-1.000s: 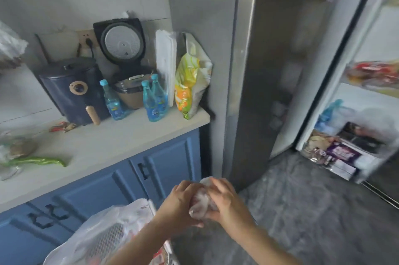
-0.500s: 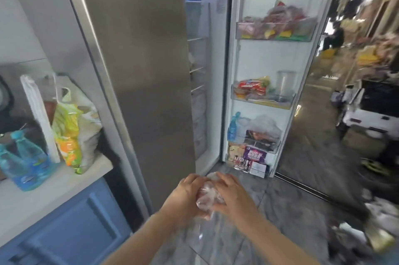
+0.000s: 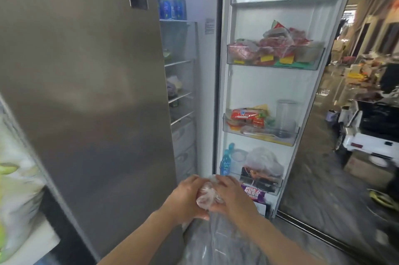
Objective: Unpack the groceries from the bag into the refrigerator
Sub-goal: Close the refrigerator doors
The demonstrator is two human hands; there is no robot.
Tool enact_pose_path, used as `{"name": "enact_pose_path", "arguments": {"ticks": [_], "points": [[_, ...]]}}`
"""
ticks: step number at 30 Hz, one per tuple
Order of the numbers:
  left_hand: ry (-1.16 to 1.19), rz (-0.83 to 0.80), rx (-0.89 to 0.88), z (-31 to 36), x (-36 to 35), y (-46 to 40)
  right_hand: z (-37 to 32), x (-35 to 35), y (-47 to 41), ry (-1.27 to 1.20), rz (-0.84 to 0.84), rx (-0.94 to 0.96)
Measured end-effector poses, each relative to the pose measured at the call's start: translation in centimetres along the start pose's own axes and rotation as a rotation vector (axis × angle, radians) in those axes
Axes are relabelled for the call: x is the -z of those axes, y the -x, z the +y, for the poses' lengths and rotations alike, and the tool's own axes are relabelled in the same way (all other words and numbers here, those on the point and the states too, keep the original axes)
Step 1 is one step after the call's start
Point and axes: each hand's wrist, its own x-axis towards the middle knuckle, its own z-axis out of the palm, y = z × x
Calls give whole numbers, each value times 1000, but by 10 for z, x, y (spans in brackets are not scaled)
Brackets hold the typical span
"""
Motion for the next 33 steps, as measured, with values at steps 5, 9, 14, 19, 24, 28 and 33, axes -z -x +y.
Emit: {"name": "enact_pose_path", "arguments": {"ticks": [5, 9, 14, 19, 24, 28, 33], "points": [[-2, 16, -4, -17, 16, -87, 45, 11, -81, 5, -5, -26], [-3, 33, 2, -33, 24, -150, 79, 21, -138, -12, 4, 8], [-45, 92, 74, -52, 29, -227, 126, 27, -218, -20, -6, 99], [-37, 199, 157, -65, 38, -309, 173, 52, -304, -53, 12, 239], [-18, 307, 224, -69, 65, -372, 204, 67, -392, -90, 4, 364], [-65, 399, 285, -82, 91, -397, 203, 71, -448, -171, -2, 496], [-130, 537, 372, -107, 136, -409, 169, 79, -512, -226, -5, 620]]}}
